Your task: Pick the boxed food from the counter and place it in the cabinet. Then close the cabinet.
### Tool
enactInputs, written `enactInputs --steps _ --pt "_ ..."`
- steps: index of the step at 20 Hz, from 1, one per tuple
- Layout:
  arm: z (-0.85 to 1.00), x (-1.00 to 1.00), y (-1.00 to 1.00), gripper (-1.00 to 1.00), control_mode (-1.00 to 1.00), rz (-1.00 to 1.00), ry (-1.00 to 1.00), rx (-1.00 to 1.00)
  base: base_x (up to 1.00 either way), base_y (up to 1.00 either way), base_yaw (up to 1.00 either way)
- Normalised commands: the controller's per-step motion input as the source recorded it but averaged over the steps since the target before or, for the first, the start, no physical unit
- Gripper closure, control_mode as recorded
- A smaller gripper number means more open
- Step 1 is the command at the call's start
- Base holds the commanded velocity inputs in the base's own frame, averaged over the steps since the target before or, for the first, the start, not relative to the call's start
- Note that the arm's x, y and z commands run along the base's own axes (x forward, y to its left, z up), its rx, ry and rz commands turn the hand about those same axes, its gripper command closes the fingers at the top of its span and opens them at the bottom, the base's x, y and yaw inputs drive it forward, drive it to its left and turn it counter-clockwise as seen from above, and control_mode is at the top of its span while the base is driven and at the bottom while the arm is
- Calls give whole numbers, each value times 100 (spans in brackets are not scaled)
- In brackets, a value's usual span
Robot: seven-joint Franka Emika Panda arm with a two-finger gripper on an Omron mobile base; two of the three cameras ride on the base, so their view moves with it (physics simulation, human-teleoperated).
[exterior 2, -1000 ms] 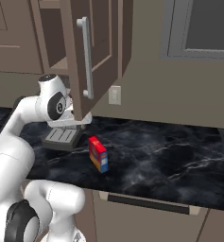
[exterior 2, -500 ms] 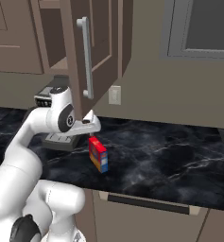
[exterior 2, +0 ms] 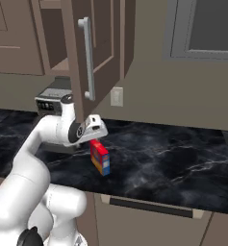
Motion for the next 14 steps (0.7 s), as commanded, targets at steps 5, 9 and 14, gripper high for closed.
enactInputs --steps 5,9,14 --pt "-9 16 -18 -100 -100 15 0 0 0 0 0" --pt "-7 29 -13 -100 -100 9 4 0 0 0 0" --pt "-19 37 -4 -100 -100 5 10 0 0 0 0"
